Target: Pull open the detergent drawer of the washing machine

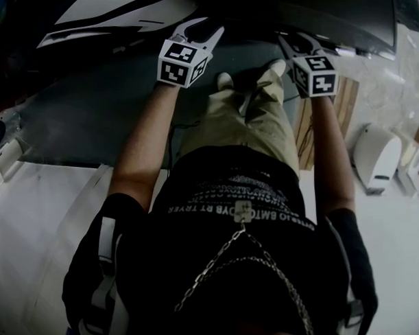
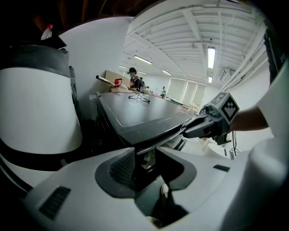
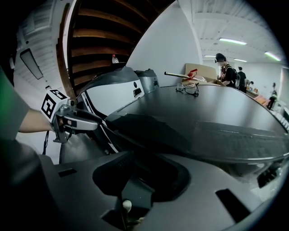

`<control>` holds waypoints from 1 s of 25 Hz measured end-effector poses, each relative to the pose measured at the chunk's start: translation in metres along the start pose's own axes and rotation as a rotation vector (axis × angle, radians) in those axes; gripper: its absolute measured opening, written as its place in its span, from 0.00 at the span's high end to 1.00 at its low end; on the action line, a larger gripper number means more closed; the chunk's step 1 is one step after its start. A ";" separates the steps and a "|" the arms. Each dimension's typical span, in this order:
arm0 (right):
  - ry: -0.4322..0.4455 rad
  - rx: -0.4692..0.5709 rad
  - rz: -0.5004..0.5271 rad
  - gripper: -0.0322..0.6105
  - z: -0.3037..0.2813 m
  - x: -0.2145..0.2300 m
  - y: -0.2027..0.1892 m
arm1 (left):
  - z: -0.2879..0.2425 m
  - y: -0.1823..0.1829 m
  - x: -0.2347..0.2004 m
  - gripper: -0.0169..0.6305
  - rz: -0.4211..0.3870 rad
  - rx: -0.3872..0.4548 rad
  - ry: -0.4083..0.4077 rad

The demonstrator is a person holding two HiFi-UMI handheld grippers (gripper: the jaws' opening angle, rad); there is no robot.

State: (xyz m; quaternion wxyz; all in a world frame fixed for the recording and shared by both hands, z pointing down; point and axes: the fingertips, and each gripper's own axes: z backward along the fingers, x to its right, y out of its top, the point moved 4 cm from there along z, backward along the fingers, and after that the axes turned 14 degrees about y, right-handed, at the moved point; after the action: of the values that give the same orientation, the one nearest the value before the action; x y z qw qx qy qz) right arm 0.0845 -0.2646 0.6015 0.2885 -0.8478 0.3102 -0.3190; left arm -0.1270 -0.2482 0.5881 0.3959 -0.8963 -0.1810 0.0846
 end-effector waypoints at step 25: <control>-0.018 -0.035 -0.067 0.78 0.026 -0.036 -0.043 | 0.040 -0.034 0.031 0.77 -0.020 -0.049 -0.080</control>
State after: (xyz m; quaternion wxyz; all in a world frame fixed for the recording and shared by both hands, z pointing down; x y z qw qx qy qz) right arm 0.0964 -0.2035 0.6013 0.2653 -0.8656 0.2845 -0.3152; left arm -0.1191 -0.1878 0.5861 0.3672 -0.8997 -0.2078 0.1116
